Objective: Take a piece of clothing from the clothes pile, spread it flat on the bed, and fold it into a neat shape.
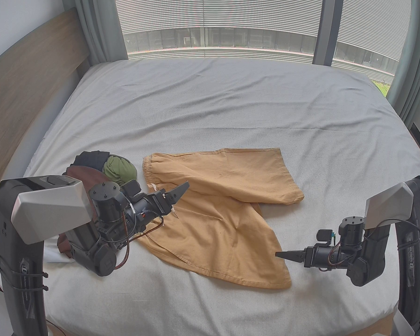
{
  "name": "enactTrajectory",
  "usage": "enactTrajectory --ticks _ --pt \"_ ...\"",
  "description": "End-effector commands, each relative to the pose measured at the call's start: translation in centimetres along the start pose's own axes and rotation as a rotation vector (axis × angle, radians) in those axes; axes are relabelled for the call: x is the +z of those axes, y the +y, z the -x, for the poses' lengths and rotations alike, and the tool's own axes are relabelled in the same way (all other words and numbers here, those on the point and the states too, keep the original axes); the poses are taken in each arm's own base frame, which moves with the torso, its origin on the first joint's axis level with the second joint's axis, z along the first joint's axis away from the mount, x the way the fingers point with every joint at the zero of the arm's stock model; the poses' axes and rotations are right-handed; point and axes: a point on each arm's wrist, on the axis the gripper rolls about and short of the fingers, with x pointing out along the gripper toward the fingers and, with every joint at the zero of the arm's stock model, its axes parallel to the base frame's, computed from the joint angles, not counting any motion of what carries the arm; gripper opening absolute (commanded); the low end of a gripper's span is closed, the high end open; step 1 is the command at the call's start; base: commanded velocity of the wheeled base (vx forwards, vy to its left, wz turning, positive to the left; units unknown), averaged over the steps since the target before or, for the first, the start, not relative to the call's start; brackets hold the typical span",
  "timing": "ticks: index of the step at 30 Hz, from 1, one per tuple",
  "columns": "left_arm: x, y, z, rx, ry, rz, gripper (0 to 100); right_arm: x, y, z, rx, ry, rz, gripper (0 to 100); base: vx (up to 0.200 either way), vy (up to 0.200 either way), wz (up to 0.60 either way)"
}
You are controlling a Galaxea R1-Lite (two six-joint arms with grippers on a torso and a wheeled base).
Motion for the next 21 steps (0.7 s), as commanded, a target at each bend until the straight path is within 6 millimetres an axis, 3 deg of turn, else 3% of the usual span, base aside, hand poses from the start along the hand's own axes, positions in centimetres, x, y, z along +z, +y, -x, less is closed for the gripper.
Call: enactTrajectory --ticks 1,14,21 --pt "-0.2 0.0 -0.1 0.0 0.004 0.002 100 -0.8 -0.3 -0.3 -0.003 0.024 -0.017 100 0.0 0.0 0.0" --pt "-0.1 -0.1 -0.2 -0.001 -0.003 0.0 100 -2.7 2.3 -1.9 0.019 0.104 -0.001 100 0.0 0.0 0.0" --pt "0.0 0.0 -0.2 -0.001 -0.006 0.001 100 -2.6 3.5 -2.4 0.048 0.112 0.019 100 0.0 0.0 0.0"
